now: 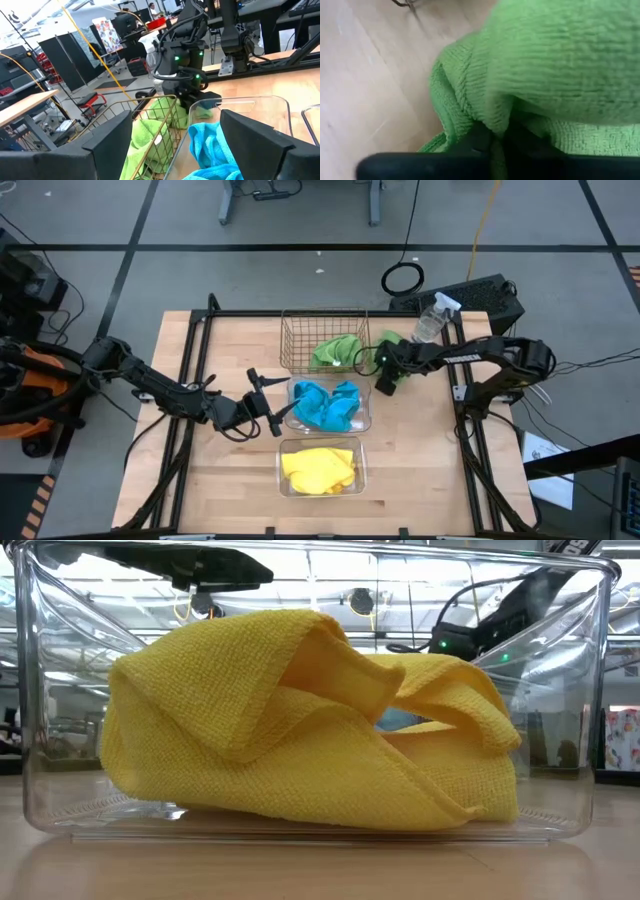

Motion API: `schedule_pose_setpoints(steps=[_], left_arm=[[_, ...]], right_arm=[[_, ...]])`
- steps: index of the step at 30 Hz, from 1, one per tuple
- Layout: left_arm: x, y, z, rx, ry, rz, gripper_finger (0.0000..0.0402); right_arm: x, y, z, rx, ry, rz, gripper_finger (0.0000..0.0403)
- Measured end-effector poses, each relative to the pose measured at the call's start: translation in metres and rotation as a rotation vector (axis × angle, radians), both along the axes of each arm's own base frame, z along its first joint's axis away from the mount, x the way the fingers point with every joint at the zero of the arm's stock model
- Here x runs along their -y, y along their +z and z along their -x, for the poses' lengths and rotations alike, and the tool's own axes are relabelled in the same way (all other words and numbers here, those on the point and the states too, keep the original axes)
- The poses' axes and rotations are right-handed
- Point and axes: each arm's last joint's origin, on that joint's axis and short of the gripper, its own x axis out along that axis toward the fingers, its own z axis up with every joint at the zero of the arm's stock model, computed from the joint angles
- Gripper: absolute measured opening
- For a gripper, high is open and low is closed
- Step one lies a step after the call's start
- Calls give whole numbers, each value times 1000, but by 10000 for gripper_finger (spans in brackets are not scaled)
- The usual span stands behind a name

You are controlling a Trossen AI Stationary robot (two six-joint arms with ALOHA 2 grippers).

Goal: Sort microfiber towel by color & place in baskets
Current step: Put the green towel into the wire basket

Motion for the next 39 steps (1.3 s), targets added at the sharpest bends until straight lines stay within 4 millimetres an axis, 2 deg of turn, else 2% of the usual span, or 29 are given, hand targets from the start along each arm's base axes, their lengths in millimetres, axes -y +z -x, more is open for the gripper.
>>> schedule_pose_setpoints(steps=[6, 11, 17, 23, 29, 33, 39], left_arm=[[1, 0, 0, -1, -33, 2, 308], [4, 0, 0, 1, -95, 6, 308], [10, 12, -5, 34, -199, 22, 308], [13, 22, -8, 71, -277, 58, 308], [13, 23, -9, 82, -277, 62, 308], [16, 26, -12, 155, -321, 81, 308], [21, 25, -23, 297, -450, 91, 311]], right_arm=[[-29, 1, -7, 23, -17, -30, 17], [-68, 15, -9, 101, 16, -91, 4], [-114, 49, -2, 302, 34, -19, 3], [-151, 85, 12, 571, 90, 29, 3], [-180, 118, 17, 853, 237, 128, 2], [-193, 136, 17, 996, 332, 182, 2], [-206, 146, 10, 1110, 431, 262, 2]])
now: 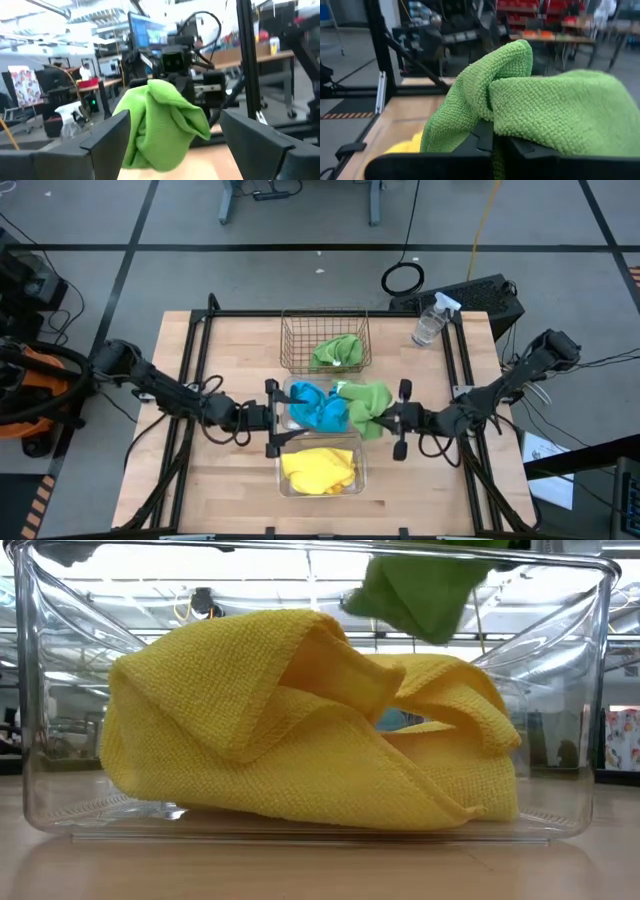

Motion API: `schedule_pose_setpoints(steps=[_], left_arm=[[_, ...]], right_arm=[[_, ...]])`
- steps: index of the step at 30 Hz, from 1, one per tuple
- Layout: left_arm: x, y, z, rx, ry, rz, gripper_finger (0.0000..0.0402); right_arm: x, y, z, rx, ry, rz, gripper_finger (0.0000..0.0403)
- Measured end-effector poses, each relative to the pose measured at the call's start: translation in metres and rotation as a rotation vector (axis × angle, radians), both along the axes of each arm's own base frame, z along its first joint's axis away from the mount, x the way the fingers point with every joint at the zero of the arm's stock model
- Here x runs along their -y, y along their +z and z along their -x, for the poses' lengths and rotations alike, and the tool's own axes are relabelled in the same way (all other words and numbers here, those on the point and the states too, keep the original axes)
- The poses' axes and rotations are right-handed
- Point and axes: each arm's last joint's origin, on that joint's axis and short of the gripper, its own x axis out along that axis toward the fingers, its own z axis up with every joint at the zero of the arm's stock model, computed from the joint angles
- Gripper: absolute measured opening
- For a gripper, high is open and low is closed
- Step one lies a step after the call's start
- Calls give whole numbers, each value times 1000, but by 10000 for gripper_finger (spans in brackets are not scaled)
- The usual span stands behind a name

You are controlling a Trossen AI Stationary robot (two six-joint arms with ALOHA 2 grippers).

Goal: Sort microfiber towel by color & place in baskets
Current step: Put the green towel into the wire basket

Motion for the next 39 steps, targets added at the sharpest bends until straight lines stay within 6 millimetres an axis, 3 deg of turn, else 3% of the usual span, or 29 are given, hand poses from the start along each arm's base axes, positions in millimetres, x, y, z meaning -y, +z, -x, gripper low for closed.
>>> schedule_pose_setpoints(steps=[6, 12, 19, 28, 33, 39], left_arm=[[2, -2, -15, 50, -9, 18, 347], [13, -4, -47, 33, -15, 29, 396], [25, -14, -78, -39, 27, -96, 393], [28, -18, -95, -152, 39, -203, 388], [28, -20, -95, -172, 44, -260, 325], [28, -20, -95, -172, 45, -279, 166]], right_arm=[[-12, -3, -17, 89, 76, 92, 2], [-26, -13, -36, 210, 111, 216, 2], [-32, -23, -46, 269, 113, 277, 2], [-31, -22, -45, 281, 111, 272, 3], [-31, -22, -45, 283, 110, 271, 3], [-31, -21, -45, 288, 108, 253, 4]])
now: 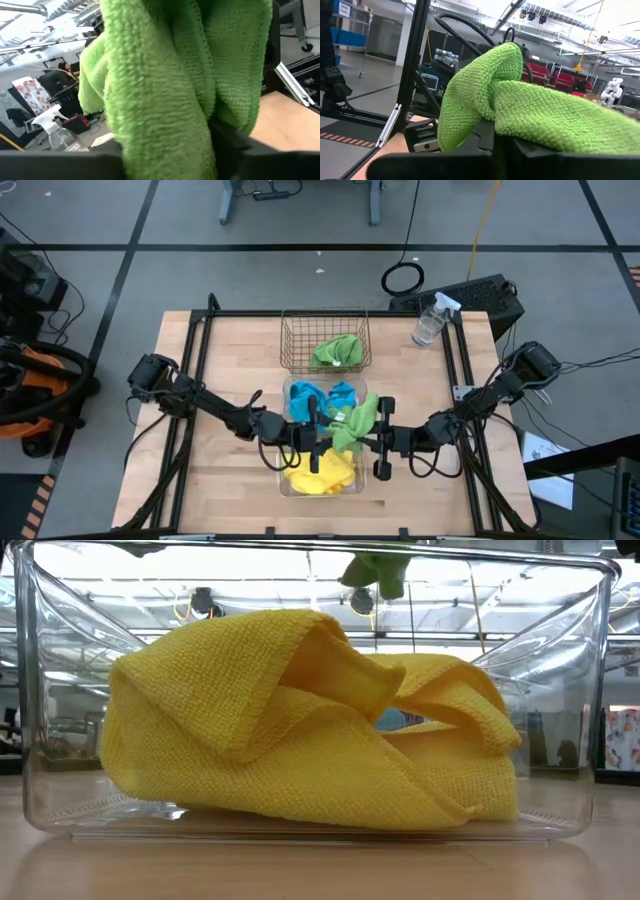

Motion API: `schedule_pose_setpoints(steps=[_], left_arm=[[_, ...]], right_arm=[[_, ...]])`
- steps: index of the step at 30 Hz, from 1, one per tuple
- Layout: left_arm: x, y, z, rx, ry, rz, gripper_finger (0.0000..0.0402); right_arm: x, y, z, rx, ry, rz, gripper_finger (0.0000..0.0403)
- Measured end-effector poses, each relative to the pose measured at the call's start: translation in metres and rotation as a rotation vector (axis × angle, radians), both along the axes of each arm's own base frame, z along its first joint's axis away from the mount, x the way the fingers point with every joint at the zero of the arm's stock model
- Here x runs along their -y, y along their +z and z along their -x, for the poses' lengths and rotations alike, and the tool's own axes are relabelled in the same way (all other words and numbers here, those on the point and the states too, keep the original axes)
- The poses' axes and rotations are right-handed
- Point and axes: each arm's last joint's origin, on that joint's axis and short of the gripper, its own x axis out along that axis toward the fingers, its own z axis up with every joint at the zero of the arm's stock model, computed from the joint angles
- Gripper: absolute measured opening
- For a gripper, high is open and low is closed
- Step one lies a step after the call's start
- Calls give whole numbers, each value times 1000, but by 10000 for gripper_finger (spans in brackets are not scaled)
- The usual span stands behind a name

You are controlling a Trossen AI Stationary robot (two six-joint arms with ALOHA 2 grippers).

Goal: Sort microfiber towel by color & place in baskets
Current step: Put the green towel into the wire basket

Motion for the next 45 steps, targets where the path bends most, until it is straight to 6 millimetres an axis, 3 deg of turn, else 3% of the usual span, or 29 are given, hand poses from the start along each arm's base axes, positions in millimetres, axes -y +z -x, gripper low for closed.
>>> schedule_pose_setpoints(steps=[3, 5, 9, 15, 18, 22, 26, 29, 32, 37, 45], left_arm=[[0, 0, 0, -8, 0, -5, 67], [-1, 2, 3, -45, 1, -24, 25], [-5, 7, 10, -118, 58, -33, 40], [-10, 14, 20, -204, 103, 8, 46], [-15, 16, 23, -231, 156, 38, 34], [-26, 15, 21, -238, 232, 103, 31], [-37, 15, 18, -228, 244, 163, 34], [-43, 15, 16, -231, 221, 203, 34], [-46, 15, 15, -236, 187, 233, 34], [-43, 15, 15, -242, 157, 233, 35], [-34, 15, 18, -249, 127, 174, 35]], right_arm=[[-1, 0, 1, -5, -34, -10, 4], [-4, -2, 3, -27, -62, 11, 13], [-14, -7, 12, -94, -176, 61, 63], [-32, -13, 32, -198, -389, 155, 171], [-42, -13, 39, -191, -306, 191, 210], [-51, -12, 40, -138, -68, 194, 227], [-49, -8, 25, -111, 4, 136, 225], [-53, -5, 6, -125, -46, 220, 225], [-57, 4, -15, -138, -175, 296, 230], [-56, 14, -43, -286, -550, 392, 256], [-48, 15, -56, -376, -617, 389, 290]])
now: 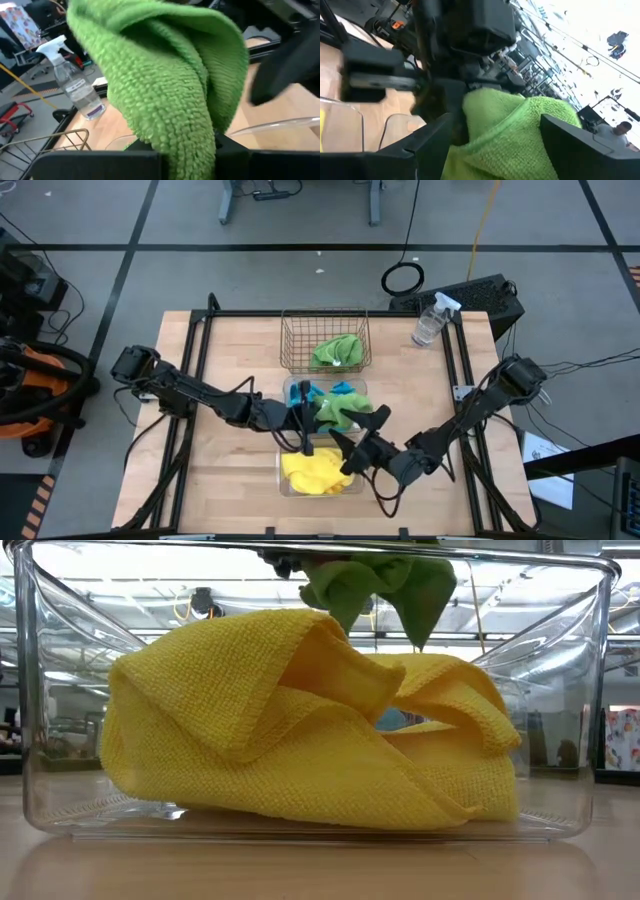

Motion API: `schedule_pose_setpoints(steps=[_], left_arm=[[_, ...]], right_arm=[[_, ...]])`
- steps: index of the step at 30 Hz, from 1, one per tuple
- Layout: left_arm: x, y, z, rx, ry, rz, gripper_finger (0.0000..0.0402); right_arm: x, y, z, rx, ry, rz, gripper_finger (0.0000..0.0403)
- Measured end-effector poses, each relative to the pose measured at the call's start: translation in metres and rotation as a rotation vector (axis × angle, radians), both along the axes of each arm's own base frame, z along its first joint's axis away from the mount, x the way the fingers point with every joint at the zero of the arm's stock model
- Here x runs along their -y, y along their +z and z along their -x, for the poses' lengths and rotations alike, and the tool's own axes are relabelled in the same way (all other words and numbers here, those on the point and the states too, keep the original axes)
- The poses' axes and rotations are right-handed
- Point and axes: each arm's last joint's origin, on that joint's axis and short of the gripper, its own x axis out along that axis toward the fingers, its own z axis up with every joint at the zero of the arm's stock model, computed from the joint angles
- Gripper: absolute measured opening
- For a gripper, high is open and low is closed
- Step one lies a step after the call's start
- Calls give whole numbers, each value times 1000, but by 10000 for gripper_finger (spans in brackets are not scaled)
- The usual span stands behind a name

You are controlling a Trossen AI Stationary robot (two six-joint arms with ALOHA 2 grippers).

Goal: Sort microfiber towel by color & place in baskets
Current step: Put the green towel into the wire basket

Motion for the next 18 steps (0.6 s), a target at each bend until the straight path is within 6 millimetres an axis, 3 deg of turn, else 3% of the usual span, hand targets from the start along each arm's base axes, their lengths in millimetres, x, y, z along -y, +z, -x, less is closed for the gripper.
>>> schedule_pose_setpoints(steps=[6, 11, 18], left_arm=[[10, 4, 5, 10, -42, -58, 35], [18, 10, 9, 28, -72, -90, 35], [23, 11, 11, 45, -93, -114, 35]], right_arm=[[5, -7, 7, -29, -55, -53, 291], [12, -14, 11, -35, 19, -229, 290], [28, -21, 2, -68, 81, -388, 273]])
